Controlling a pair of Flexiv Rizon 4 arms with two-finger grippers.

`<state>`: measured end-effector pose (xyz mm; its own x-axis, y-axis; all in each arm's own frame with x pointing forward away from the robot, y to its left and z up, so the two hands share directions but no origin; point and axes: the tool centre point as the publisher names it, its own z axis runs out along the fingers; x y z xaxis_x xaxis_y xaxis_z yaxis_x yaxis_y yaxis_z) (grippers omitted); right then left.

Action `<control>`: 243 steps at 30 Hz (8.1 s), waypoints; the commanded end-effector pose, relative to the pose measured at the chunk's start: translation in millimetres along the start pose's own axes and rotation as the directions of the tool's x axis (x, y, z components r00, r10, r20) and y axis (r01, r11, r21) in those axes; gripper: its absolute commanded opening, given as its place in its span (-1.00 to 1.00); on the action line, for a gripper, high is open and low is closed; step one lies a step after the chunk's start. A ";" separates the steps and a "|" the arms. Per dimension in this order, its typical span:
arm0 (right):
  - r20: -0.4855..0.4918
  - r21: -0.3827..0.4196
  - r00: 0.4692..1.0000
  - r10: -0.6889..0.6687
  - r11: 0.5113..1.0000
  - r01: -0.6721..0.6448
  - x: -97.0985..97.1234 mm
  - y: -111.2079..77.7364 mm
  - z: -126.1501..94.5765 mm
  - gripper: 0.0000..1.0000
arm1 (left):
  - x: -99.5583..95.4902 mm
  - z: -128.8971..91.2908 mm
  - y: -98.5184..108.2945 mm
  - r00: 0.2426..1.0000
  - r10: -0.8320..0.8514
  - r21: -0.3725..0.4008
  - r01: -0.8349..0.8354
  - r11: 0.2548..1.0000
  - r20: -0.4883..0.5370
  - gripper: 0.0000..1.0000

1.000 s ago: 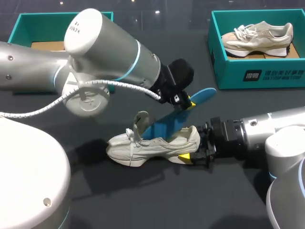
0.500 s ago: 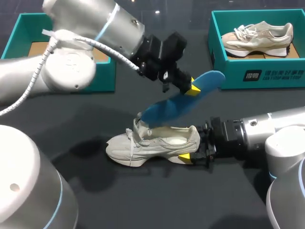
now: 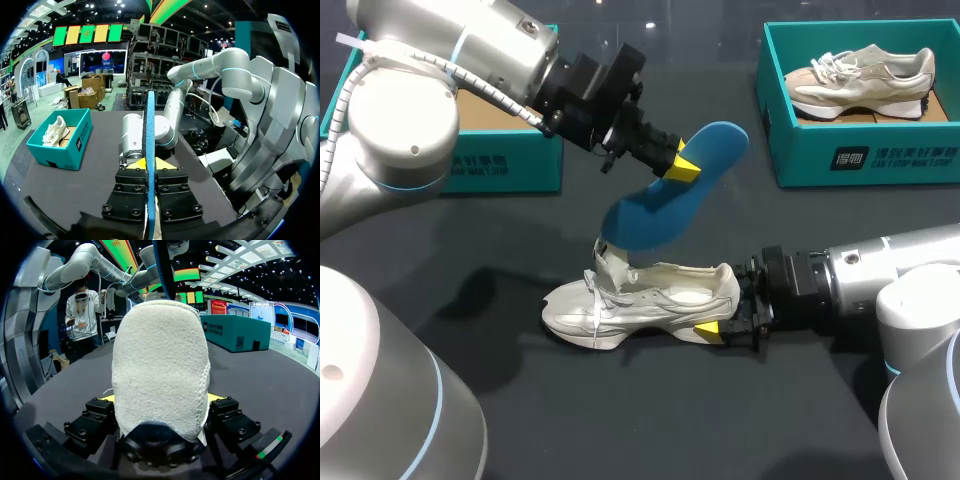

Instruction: Take the shoe out of the shoebox, open the shoe tongue, remove and reinsert the insole, then place the shoe into the shoebox

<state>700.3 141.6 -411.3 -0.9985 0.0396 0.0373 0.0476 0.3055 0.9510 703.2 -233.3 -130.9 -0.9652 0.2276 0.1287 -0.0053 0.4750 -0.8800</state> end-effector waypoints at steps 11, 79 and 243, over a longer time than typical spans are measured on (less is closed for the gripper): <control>0.002 0.004 1.000 0.000 1.000 0.000 1.3 -0.7 1.5 -1.00 | 57.5 -66.8 -57.3 0.984 -0.112 0.300 0.066 0.952 0.137 -1.00; 0.002 0.004 1.000 0.000 1.000 0.000 1.3 -0.7 1.5 -1.00 | 157.1 -121.0 -119.0 0.914 -0.399 0.560 0.369 0.742 -0.074 -1.00; 0.021 0.929 0.997 0.069 0.368 -0.045 -28.5 39.0 15.4 -1.00 | 157.1 -121.0 -119.0 0.914 -0.399 0.560 0.369 0.742 -0.074 -1.00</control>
<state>733.7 172.2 -389.8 -0.9924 0.0714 0.1004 0.0775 0.9953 0.0581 583.8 -150.7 49.0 -0.8610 0.0819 0.5019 -0.5061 -0.0418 -0.8615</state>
